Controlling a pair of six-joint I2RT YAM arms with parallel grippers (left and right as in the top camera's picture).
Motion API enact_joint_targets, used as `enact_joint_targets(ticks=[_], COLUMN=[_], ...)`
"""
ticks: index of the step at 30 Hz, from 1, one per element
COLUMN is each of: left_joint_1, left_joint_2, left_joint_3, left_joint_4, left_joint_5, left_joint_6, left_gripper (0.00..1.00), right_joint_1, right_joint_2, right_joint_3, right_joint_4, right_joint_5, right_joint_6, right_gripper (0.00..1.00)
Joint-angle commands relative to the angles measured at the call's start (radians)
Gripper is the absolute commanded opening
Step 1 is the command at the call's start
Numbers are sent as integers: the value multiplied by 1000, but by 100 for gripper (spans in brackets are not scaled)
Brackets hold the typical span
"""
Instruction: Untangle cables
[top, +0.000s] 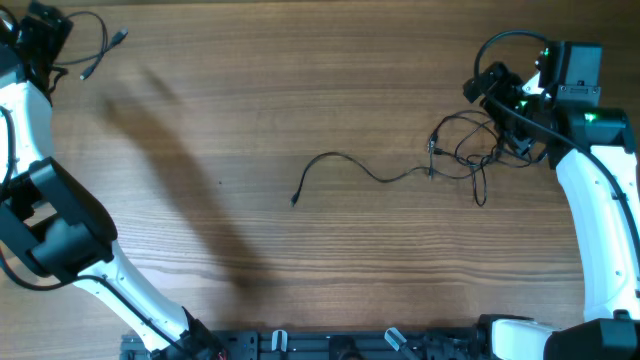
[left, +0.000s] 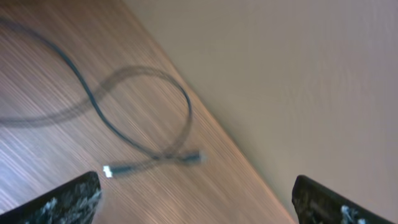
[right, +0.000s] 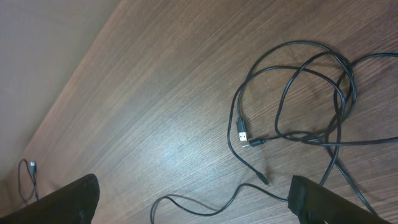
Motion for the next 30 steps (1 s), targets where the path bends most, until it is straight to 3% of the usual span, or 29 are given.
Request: enact_joint_targets(ticks=[1,3,7,9,12,13,14,15,16,17,20,23,24,25,26,30], left_joint_1=[-10,-59,-218,-352,-513,-566,-626,-665,-703,-745,-849,-932,-952,-975,-993,-1043], left_joint_2=[-84,-136,-184,-180,-180,-180,-180,-180,-180,-180,-179,-179,-179,-179,-178,-176], left_joint_3=[4,4,4,4,4,4,4,4,4,4,2,2,2,2,2,1], left_joint_4=[-133,-188,-496,-647,-733,-753,-787,-808,-827,-846,-871,-872,-875,-878,-885,-914], left_joint_5=[496,688,785,719,475,410,350,306,259,209,116,83,75,74,73,24], left_joint_6=[-151,-138,39,174,185,185,185,185,185,185,185,185,185,185,185,185], left_gripper=[100,100,100,100,100,93,50,59,95,100,100,98,85,83,97,100], right_joint_1=[-3,-3,-3,-3,-3,-3,-5,-7,-12,-14,-14,-14,-14,-14,-14,-14], right_joint_2=[-13,-13,-13,-13,-13,-13,-13,-13,-13,-13,-13,-13,-13,-13,-13,-13], right_joint_3=[8,8,8,8,8,8,8,8,8,8,8,8,8,8,8,8], right_joint_4=[0,0,0,24,-13,-14,-10,-15,-29,-53,-170,-233,-243,-259,-264,-281], right_joint_5=[-8,-8,-8,-27,-180,-181,-157,-131,-66,22,219,236,236,216,175,153], right_joint_6=[-3,-3,-3,60,192,185,157,132,98,75,75,72,72,73,72,40], right_gripper=[100,100,100,100,100,100,97,96,100,100,100,100,100,100,100,100])
